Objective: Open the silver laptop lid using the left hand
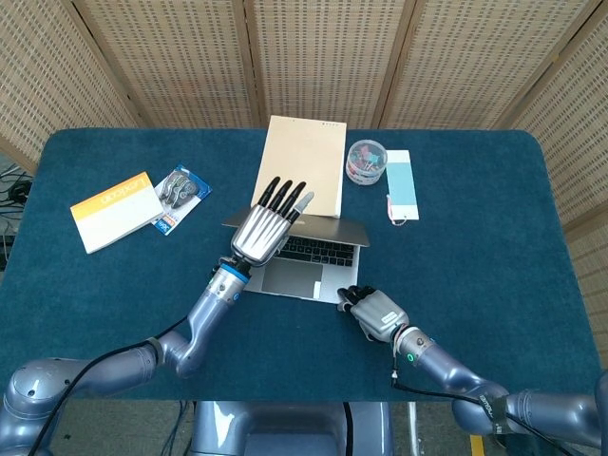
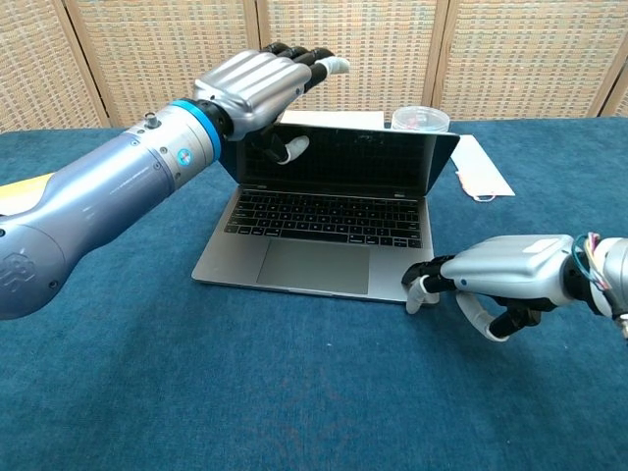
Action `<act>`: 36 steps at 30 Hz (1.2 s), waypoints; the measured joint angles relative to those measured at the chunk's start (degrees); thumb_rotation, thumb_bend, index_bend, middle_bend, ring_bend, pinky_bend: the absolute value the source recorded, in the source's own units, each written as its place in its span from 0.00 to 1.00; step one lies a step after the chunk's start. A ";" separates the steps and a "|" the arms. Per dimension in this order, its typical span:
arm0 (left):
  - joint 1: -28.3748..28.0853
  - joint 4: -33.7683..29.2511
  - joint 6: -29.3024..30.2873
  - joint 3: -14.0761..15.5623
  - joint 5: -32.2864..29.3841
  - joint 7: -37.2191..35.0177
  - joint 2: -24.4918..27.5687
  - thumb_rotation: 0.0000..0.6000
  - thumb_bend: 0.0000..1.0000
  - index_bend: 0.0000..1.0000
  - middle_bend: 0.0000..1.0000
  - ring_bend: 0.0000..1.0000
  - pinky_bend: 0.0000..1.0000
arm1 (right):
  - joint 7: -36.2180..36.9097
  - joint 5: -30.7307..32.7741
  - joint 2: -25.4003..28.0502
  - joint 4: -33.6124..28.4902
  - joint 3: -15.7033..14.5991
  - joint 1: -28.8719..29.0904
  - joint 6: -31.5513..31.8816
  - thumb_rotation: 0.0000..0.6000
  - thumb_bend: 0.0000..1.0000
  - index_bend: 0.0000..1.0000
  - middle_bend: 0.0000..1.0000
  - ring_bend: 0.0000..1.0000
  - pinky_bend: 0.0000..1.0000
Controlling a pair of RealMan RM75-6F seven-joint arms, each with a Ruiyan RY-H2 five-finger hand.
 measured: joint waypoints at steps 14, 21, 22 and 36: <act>-4.95 5.79 -2.25 -3.45 -2.61 2.60 1.21 1.00 0.44 0.00 0.00 0.00 0.00 | 0.44 0.40 -0.17 -0.06 -1.26 1.12 0.50 1.00 1.00 0.19 0.09 0.02 0.15; -6.14 7.69 -3.38 -5.54 -5.82 1.70 2.02 1.00 0.44 0.00 0.00 0.00 0.00 | 1.41 0.46 -0.23 0.27 -1.44 1.62 0.18 1.00 1.00 0.19 0.09 0.02 0.15; -6.17 8.07 -3.58 -5.66 -6.22 1.41 2.28 1.00 0.44 0.00 0.00 0.00 0.00 | 1.55 0.44 -0.22 0.32 -1.49 1.67 0.15 1.00 1.00 0.19 0.09 0.02 0.15; -7.31 15.34 -6.32 -4.99 -7.80 -3.56 3.69 1.00 0.44 0.00 0.00 0.00 0.00 | 2.86 1.26 -0.68 1.28 -1.59 2.97 -0.46 1.00 1.00 0.19 0.09 0.02 0.15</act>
